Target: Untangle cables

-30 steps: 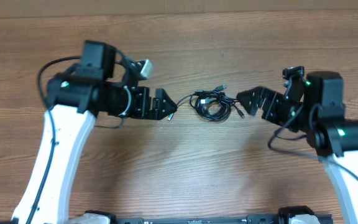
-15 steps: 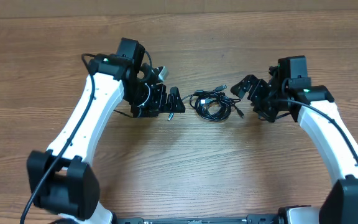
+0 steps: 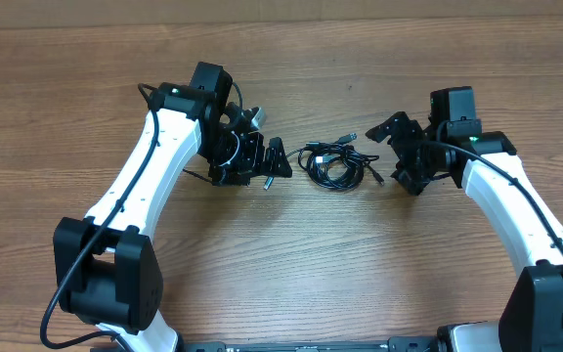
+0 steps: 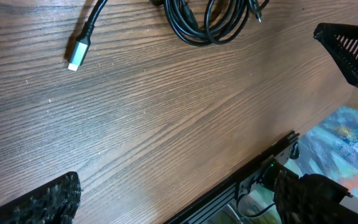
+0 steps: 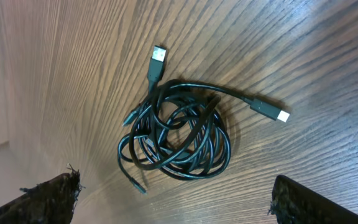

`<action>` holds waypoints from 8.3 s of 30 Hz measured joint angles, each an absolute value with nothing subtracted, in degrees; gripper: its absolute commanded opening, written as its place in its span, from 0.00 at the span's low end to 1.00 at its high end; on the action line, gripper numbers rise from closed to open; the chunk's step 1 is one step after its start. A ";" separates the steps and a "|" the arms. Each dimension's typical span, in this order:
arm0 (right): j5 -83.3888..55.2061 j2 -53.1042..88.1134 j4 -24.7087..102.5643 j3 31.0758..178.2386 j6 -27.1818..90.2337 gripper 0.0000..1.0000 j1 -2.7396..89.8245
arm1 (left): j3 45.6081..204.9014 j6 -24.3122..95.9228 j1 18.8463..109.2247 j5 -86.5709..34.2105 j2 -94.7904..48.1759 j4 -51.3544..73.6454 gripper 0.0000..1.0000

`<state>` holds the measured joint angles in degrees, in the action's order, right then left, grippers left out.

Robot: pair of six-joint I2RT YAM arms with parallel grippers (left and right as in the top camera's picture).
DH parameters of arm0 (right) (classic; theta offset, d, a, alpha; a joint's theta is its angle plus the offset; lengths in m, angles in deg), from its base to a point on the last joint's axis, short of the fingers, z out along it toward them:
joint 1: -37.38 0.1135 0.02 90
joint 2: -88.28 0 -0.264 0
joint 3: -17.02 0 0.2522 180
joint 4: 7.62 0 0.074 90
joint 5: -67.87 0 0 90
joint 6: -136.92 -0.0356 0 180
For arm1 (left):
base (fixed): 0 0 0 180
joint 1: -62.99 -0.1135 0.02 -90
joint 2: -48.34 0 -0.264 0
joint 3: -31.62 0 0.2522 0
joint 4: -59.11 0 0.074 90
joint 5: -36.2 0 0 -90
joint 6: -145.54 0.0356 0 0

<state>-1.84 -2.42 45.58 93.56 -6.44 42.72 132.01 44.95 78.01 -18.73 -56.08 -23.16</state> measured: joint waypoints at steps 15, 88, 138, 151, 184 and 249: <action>-6.15 -5.57 41.15 93.59 -12.80 0.78 46.90 | 132.01 44.95 78.01 -18.73 -56.08 -23.20 1.00; 10.55 -9.94 22.15 93.61 -2.05 0.04 50.88 | 132.01 44.93 78.01 -15.84 -56.08 -20.95 1.00; 42.00 12.36 -17.82 93.67 -26.72 0.04 50.85 | 132.03 28.21 78.38 -24.67 -56.08 -15.27 1.00; 39.99 12.36 -5.89 93.74 -22.37 0.04 50.24 | 132.03 37.06 76.31 0.57 -56.10 -10.31 1.00; 36.06 12.25 -16.75 93.72 -29.30 0.04 49.41 | 132.05 17.11 87.00 -7.45 -56.10 -4.19 1.00; -5.49 11.42 30.65 94.18 -4.47 0.04 37.46 | 132.16 22.48 79.83 -49.96 -56.10 -17.39 0.99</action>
<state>-5.49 11.42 30.65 94.18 -4.47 37.46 132.16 22.48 79.83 -49.96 -56.10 -17.39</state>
